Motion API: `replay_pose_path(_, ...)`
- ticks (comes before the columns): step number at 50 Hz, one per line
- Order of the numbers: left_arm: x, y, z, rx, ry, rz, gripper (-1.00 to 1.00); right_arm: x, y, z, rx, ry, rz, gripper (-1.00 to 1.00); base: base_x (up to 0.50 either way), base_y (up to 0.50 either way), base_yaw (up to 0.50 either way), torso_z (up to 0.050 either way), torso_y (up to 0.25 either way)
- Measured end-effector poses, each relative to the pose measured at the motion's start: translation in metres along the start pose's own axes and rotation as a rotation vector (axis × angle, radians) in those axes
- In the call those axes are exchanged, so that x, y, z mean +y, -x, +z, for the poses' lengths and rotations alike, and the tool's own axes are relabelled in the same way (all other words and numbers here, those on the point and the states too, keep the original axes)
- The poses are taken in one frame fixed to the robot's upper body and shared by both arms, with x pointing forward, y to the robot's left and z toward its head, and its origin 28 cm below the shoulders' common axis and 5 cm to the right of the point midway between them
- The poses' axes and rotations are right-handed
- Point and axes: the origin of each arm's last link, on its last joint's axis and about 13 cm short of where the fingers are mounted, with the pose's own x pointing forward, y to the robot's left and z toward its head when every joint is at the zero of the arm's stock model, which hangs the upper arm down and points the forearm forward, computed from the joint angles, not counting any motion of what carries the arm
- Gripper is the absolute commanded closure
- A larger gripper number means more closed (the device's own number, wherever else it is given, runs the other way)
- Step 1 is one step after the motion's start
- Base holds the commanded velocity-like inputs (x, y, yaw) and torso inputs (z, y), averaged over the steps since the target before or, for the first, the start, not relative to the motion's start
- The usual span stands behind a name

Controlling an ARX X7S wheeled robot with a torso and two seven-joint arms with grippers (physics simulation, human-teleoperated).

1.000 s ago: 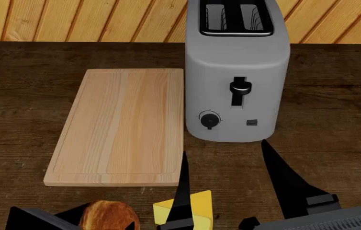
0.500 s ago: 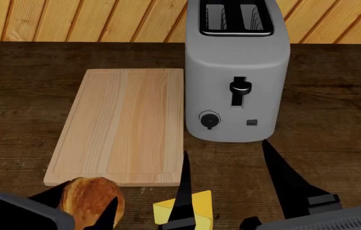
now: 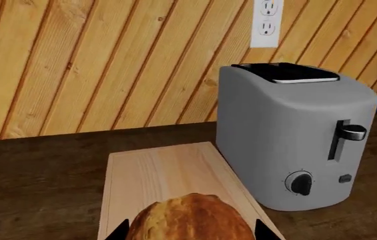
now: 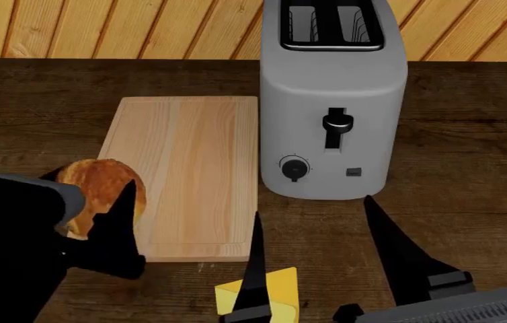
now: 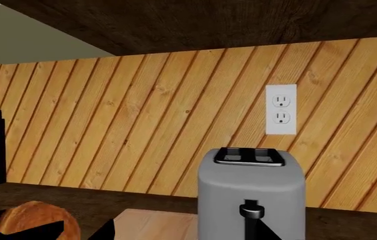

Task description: Place the bread and cheese on the cutting board.

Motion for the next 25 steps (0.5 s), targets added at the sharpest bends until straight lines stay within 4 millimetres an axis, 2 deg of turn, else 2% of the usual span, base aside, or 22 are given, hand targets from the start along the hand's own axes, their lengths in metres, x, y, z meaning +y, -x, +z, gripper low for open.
replay_pose_path(9, 0.006, -0.024, 0.006, 0.011, -0.008, 0.054, 1.00, 0.000, 0.000, 0.000, -0.001, -0.003, 0.001, -1.00, 0.00, 0.00, 0.00, 0.000, 0.000)
replay_pose_path(25, 0.016, -0.061, -0.003, 0.060, -0.028, 0.133, 1.00, 0.000, 0.000, 0.001, -0.003, -0.007, 0.003, -1.00, 0.00, 0.00, 0.00, 0.000, 0.000)
